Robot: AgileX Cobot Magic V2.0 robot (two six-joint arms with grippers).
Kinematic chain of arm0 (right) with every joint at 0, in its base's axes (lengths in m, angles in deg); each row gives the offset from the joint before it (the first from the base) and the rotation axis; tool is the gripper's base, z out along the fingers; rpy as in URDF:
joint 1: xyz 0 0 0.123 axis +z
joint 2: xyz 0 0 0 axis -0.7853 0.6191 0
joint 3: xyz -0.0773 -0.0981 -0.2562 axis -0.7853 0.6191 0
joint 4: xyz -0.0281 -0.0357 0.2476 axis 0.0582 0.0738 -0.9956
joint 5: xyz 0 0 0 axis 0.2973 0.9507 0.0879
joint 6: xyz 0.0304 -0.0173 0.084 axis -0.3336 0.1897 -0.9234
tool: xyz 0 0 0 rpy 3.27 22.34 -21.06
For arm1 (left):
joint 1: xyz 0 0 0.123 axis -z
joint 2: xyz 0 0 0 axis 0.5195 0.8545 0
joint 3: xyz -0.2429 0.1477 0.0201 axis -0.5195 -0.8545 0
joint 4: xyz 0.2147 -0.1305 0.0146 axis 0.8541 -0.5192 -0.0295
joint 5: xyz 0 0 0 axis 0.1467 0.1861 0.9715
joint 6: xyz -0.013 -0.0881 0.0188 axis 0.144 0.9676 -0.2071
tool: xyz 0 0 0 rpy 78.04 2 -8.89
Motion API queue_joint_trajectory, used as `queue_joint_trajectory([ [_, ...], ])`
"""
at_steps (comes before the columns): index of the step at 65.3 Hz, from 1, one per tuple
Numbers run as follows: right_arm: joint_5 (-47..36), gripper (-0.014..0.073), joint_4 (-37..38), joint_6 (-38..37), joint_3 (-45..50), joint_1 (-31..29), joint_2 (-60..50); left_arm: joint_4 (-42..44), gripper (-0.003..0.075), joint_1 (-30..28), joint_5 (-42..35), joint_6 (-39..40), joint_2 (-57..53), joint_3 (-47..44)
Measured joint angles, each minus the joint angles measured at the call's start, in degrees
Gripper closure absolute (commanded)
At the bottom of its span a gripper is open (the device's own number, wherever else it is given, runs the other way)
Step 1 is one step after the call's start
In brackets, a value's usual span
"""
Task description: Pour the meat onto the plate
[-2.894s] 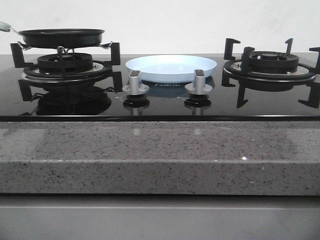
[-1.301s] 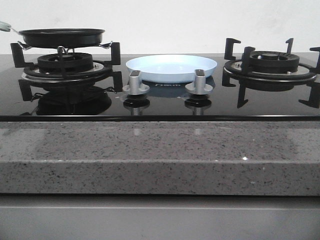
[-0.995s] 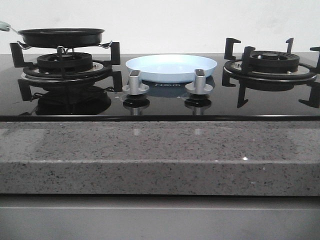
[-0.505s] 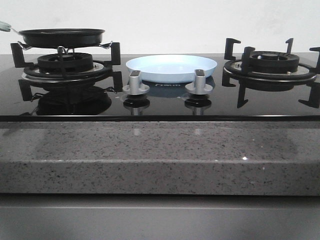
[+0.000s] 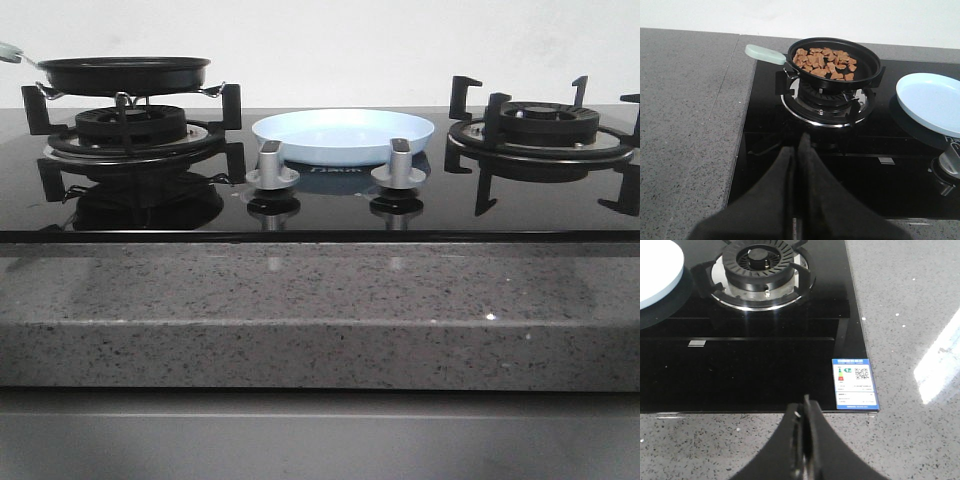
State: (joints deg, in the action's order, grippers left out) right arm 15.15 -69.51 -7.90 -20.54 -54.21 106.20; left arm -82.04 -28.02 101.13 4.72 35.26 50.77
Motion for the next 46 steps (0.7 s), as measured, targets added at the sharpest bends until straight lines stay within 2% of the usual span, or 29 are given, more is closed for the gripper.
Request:
queue_joint_trajectory([
  [16,0.34,0.0655,0.00,3.50,0.00,2.97,0.00,0.00,0.0740,0.00,0.00,0.00,0.24,0.00],
  [19,0.34,0.0622,0.00,3.78,0.00,3.75,0.00,0.00,0.0739,0.00,0.00,0.00,0.24,0.00],
  [23,0.34,0.0506,-0.09,4.02,0.00,4.18,0.00,0.00,0.0717,0.00,0.00,0.00,0.24,0.00],
  [25,0.34,0.0426,-0.09,4.12,0.00,4.24,0.00,0.00,0.0685,0.00,0.00,0.00,0.24,0.00],
  [26,0.34,0.0358,-0.09,4.12,0.00,4.33,0.00,0.00,0.0659,0.00,0.00,0.00,0.24,0.00],
  [29,0.34,0.0227,-0.09,4.21,0.00,4.46,0.00,0.00,0.0569,0.00,0.00,0.00,0.24,0.00],
  [34,0.34,0.0109,-0.22,4.21,0.00,4.46,0.00,0.11,0.0393,0.00,0.00,0.00,0.24,0.00],
  [39,0.34,0.0088,-0.75,4.21,0.00,4.46,0.11,0.11,0.0292,0.00,0.00,0.00,0.24,0.00],
  [46,0.34,0.0088,-3.09,4.25,-0.29,4.46,1.31,0.11,0.0279,0.00,-0.69,0.00,0.24,0.00],
])
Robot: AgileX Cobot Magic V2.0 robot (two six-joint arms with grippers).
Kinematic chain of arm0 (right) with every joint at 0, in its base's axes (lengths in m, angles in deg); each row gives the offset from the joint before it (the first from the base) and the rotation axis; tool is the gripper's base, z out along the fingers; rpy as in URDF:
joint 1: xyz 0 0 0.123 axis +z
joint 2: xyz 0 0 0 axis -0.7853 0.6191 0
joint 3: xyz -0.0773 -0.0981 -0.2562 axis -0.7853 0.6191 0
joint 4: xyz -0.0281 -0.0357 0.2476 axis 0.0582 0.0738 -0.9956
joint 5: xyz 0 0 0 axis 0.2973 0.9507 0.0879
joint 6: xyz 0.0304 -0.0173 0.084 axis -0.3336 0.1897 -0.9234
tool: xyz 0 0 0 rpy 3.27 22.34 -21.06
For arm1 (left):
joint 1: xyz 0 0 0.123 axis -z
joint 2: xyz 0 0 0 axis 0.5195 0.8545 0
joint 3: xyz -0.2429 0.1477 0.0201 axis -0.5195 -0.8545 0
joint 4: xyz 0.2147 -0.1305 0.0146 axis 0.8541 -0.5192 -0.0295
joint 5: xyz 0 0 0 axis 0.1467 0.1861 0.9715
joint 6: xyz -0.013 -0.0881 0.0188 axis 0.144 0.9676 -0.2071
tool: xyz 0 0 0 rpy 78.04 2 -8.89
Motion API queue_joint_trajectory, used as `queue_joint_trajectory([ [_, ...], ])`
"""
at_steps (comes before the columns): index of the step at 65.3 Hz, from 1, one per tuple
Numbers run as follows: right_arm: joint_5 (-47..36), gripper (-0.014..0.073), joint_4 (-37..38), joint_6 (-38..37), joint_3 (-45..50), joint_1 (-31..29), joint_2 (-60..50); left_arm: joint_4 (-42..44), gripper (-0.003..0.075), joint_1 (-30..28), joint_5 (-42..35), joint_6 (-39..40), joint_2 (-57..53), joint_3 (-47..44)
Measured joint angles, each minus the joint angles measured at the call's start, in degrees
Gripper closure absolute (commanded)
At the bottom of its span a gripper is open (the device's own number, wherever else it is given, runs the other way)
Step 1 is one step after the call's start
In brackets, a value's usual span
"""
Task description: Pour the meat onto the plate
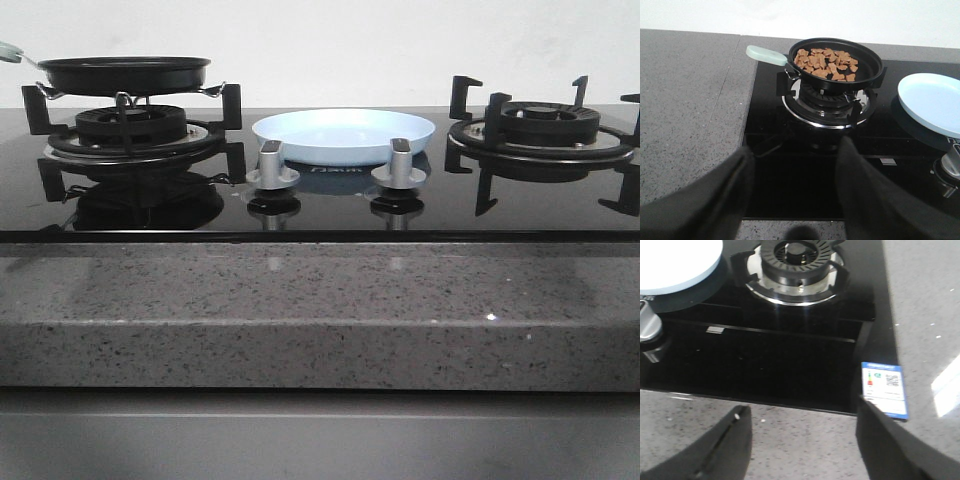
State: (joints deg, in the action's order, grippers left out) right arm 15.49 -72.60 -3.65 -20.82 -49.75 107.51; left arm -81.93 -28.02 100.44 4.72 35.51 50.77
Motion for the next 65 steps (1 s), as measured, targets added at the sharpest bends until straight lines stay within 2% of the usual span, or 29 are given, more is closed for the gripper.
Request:
queue_joint_trajectory([
  [9,1.85,0.0088,-4.05,2.53,-3.73,1.11,4.88,0.00,0.0279,0.00,-0.27,0.00,0.00,0.00],
  [18,3.36,0.0088,-7.82,6.86,-10.08,5.23,12.77,0.00,0.0279,0.00,-0.27,0.00,0.00,0.00],
  [36,3.79,0.0088,-8.49,8.00,-25.24,11.40,31.77,0.00,0.0279,0.00,-0.27,0.00,0.00,0.00],
  [53,9.27,0.0090,-8.73,8.08,-41.92,11.94,49.30,0.07,0.0279,0.00,-0.27,0.00,0.00,0.00],
  [65,15.24,0.0190,-8.73,8.08,-54.49,11.94,60.68,0.07,0.0279,0.00,-0.27,0.00,0.00,0.00],
])
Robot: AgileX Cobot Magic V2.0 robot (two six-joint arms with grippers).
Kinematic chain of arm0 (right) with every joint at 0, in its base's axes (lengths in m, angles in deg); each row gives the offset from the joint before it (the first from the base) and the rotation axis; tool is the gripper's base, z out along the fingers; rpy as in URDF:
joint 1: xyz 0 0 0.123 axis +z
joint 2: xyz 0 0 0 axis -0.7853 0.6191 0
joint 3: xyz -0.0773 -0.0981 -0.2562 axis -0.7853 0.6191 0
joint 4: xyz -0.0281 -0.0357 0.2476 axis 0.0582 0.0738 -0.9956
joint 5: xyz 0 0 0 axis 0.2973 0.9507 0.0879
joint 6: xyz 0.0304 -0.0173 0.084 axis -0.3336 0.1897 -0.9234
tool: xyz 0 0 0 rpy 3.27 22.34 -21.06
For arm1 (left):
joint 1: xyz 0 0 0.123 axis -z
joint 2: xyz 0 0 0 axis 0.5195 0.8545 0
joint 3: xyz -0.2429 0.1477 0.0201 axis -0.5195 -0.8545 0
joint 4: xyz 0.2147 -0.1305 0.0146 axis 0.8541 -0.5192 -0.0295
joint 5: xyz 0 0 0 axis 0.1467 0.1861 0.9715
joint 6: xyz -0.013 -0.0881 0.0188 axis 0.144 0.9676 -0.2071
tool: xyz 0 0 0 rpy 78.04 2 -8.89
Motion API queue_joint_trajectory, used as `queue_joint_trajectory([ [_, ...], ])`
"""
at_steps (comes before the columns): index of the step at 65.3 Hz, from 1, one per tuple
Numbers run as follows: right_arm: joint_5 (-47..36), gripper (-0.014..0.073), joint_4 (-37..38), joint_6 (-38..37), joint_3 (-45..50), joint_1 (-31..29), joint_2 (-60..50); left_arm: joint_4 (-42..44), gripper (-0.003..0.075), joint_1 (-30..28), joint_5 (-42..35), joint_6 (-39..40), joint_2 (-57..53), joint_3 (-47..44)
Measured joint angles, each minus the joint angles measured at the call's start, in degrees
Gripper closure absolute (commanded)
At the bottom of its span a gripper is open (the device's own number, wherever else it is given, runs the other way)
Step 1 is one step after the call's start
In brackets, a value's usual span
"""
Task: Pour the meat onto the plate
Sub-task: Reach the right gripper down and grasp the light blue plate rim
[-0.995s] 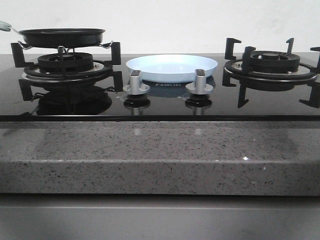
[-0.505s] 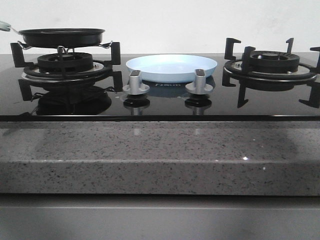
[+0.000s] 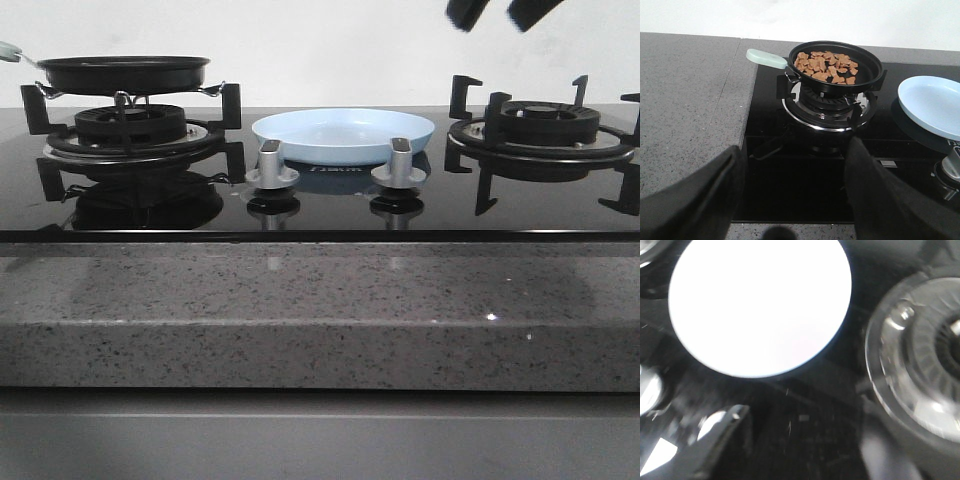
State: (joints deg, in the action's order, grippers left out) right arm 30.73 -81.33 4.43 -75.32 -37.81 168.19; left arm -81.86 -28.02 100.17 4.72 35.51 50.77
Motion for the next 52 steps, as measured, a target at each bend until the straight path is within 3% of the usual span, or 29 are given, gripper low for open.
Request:
queue_joint_trajectory([
  [29,6.84,0.0216,3.39,0.00,-21.13,0.00,20.59,0.00,0.0279,0.00,0.00,0.00,0.00,0.00],
  [52,7.29,0.0255,4.78,0.00,-26.99,0.00,28.31,0.00,0.0279,0.00,0.00,0.00,0.00,0.00],
])
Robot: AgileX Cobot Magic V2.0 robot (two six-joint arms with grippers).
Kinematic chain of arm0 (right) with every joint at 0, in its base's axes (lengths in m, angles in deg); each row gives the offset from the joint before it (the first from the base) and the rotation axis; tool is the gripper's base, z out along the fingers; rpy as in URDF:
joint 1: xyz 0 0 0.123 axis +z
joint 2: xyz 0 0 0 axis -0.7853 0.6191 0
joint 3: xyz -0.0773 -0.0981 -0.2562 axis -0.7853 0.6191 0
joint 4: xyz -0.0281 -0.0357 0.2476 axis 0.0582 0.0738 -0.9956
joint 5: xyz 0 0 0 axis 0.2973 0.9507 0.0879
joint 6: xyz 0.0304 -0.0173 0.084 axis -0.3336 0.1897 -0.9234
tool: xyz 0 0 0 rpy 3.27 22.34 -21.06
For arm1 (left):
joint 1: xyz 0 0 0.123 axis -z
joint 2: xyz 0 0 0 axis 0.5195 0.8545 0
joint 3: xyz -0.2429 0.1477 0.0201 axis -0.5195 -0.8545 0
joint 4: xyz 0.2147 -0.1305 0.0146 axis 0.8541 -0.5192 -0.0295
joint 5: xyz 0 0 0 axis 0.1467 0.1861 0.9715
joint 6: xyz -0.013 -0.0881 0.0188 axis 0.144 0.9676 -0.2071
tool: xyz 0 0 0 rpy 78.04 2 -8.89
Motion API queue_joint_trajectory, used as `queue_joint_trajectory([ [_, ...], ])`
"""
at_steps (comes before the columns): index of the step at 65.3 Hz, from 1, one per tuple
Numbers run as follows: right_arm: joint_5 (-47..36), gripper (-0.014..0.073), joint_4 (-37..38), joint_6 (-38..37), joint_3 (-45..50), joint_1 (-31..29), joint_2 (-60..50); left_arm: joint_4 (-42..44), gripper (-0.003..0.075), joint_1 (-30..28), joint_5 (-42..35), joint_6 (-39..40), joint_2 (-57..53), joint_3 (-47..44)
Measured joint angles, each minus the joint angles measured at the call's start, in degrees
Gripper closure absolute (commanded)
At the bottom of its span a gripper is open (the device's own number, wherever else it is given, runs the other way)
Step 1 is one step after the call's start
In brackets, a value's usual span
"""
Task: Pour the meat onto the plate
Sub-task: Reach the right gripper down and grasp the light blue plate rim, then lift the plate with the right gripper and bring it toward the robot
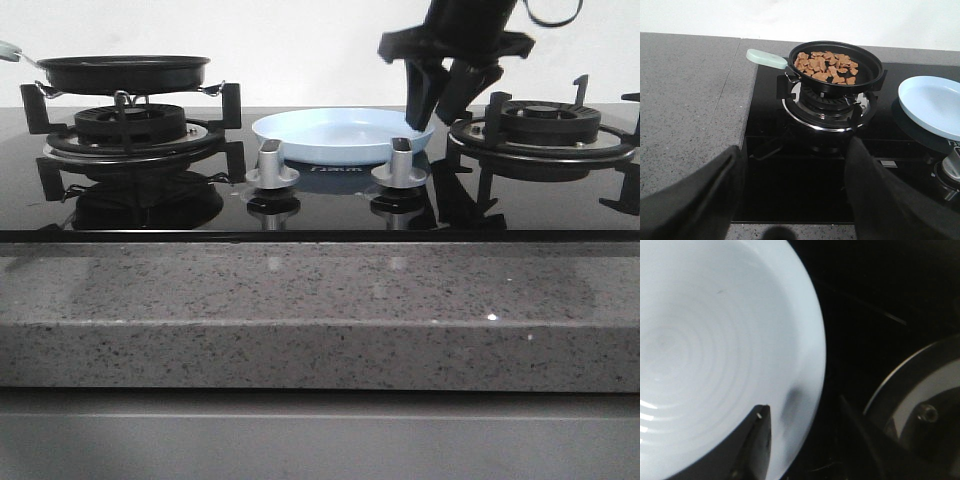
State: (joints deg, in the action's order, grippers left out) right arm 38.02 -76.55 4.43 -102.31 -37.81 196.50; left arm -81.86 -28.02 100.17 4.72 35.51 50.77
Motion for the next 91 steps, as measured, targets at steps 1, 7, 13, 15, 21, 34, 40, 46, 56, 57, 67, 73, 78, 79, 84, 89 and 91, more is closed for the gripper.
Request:
queue_joint_trajectory([
  [1,-0.01,0.0255,0.00,0.00,0.00,0.00,0.17,0.00,0.0279,0.00,0.00,0.00,0.00,0.00],
  [7,-0.36,0.0257,0.09,0.00,-0.33,0.00,1.20,0.00,0.0279,0.00,0.00,0.00,0.00,0.00],
  [13,-0.73,0.0322,-0.01,0.00,-0.59,0.00,1.63,0.00,0.0279,0.00,0.00,0.00,0.00,0.00],
  [15,-0.73,0.0365,-0.01,0.00,-0.71,0.00,1.63,0.00,0.0279,0.00,0.00,0.00,0.00,0.00],
  [21,-0.61,0.0470,-0.24,0.00,-0.95,0.00,1.84,0.00,0.0279,0.00,0.00,0.00,0.00,0.00],
  [34,-1.49,0.0628,-1.33,-0.37,-0.95,0.00,1.96,0.00,0.0279,0.00,0.00,0.00,0.00,0.00],
  [40,-1.62,0.0664,-1.70,-0.49,-1.03,0.00,1.96,0.00,0.0279,0.00,0.00,0.00,0.00,0.00],
  [46,-1.71,0.0663,-1.78,-0.49,-1.03,0.00,1.96,0.00,0.0279,0.00,0.00,0.00,0.00,0.00],
  [56,-1.84,0.0663,-1.99,-1.49,-1.03,0.00,1.48,0.00,0.0279,0.00,0.00,0.00,0.00,0.00],
  [57,-1.84,0.0663,-1.99,-1.80,-1.03,0.00,1.35,0.00,0.0279,0.00,0.00,0.00,0.00,0.00],
  [67,-0.82,0.0663,-1.88,-3.89,-0.92,0.00,-1.82,0.00,0.0279,0.00,0.00,0.00,0.00,0.00],
  [73,0.78,0.0663,-1.33,-4.44,-0.92,0.00,-4.93,0.00,0.0279,0.00,-0.03,0.00,0.00,0.00],
  [78,1.29,0.0663,-2.20,-4.59,-0.16,0.00,-7.49,0.00,0.0279,0.00,-0.03,0.00,0.00,0.00],
  [79,1.28,0.0663,-2.59,-4.63,0.13,0.00,-8.01,0.00,0.0279,0.00,-0.03,0.00,0.00,0.00],
  [84,0.47,0.0663,-5.36,-4.63,3.16,0.00,-11.55,0.00,0.0279,0.00,-0.03,0.00,0.00,0.00],
  [89,-2.12,0.0663,-8.55,-4.63,8.22,0.00,-15.59,0.00,0.0279,0.00,-0.03,0.00,0.00,0.00],
  [91,-3.51,0.0663,-9.28,-4.63,10.28,0.00,-17.05,0.00,0.0279,0.00,-0.03,0.00,0.00,0.00],
])
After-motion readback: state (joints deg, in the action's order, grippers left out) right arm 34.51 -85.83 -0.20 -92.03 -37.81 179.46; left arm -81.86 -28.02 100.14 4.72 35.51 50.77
